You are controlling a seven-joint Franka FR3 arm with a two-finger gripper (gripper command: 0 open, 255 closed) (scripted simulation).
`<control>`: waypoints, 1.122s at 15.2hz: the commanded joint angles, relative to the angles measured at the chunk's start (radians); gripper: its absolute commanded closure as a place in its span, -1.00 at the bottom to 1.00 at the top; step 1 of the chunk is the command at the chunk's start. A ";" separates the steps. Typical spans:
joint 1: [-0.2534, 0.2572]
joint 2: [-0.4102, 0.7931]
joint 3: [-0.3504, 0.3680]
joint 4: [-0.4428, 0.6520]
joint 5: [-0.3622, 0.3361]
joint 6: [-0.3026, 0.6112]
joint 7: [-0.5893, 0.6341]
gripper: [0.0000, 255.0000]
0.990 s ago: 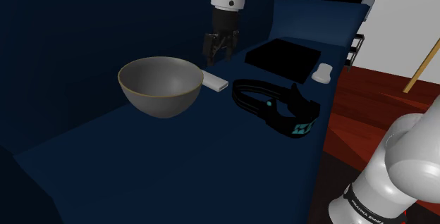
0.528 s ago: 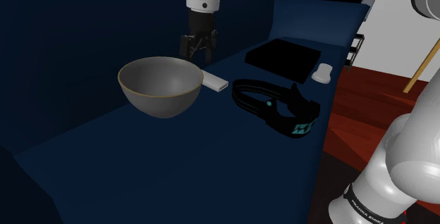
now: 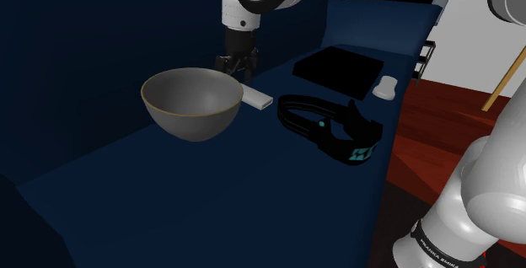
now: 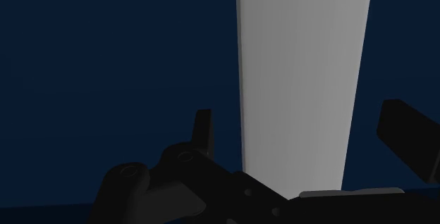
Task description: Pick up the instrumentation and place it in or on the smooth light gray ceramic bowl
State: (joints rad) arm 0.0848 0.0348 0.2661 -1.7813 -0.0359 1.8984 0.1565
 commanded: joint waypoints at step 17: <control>0.000 0.000 0.000 0.024 0.000 -0.024 -0.001 1.00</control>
State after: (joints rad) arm 0.0842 0.0369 0.2655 -1.7678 -0.0361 1.8871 0.1548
